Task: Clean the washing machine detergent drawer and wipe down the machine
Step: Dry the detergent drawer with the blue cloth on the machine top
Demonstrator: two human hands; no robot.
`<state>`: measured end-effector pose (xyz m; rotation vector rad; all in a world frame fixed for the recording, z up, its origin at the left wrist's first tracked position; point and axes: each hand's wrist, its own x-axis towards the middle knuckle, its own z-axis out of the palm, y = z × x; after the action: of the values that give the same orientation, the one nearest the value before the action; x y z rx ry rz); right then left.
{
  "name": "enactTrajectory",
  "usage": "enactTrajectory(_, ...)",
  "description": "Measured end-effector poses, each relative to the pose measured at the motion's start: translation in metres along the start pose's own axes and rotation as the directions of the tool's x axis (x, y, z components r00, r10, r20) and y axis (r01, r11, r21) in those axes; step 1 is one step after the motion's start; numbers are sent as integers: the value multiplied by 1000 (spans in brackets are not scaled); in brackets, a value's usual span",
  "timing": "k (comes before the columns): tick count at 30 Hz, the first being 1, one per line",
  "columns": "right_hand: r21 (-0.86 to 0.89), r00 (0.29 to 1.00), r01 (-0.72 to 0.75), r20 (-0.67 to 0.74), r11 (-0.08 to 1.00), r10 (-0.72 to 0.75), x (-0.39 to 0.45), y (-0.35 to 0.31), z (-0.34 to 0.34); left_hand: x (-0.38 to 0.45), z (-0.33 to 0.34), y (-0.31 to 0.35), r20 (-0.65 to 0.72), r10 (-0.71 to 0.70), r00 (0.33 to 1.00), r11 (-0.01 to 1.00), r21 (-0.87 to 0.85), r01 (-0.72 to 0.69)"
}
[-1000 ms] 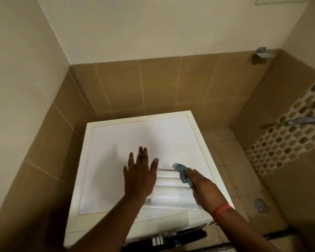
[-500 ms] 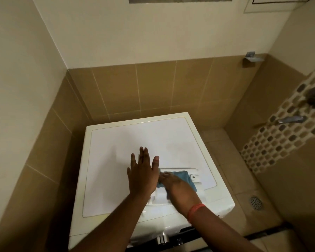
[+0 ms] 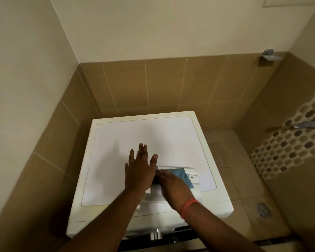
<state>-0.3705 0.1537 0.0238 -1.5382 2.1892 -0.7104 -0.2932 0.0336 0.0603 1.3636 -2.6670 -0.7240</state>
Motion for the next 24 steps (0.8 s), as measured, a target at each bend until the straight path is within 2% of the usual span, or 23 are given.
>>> enactTrajectory(3,-38,1000,-2,16,999,2,-27,31,-28,1,0,-1,-4,6,1000,1000,24,-6)
enactTrajectory(5,-88,996,70,-46,994,-74,-42,45,-48,1,1,-1,-8,9,1000,1000,15,-9)
enactTrajectory(6,-184,990,126,-46,975,-136,-48,49,-55,1,1,-1,-12,14,1000,1000,4,-14)
enactTrajectory(9,-131,998,63,-23,989,-66,-54,68,-57,1,3,-2,-19,28,999,1000,-9,-28)
enactTrajectory(10,-159,996,68,-46,985,-77,-50,69,-54,1,2,-3,-16,26,1000,1000,-11,-26)
enactTrajectory(11,-109,994,71,-69,992,-79,-46,68,-47,1,2,-3,-11,23,1000,1000,-15,-24)
enactTrajectory(15,93,991,132,-11,987,-131,-11,24,-19,1,3,-4,2,22,1000,999,-47,-22)
enactTrajectory(18,64,978,199,50,978,-203,0,15,-11,0,2,-3,-3,23,1000,998,-61,-23)
enactTrajectory(20,61,987,140,73,988,-144,-4,28,-24,0,2,-3,1,25,1000,997,-73,-25)
enactTrajectory(22,33,998,19,56,999,-21,-11,50,-42,0,2,-3,-1,28,1000,996,-80,-27)
enactTrajectory(24,97,992,-113,-44,989,117,-17,71,-58,0,1,-2,-9,26,1000,996,-85,-26)
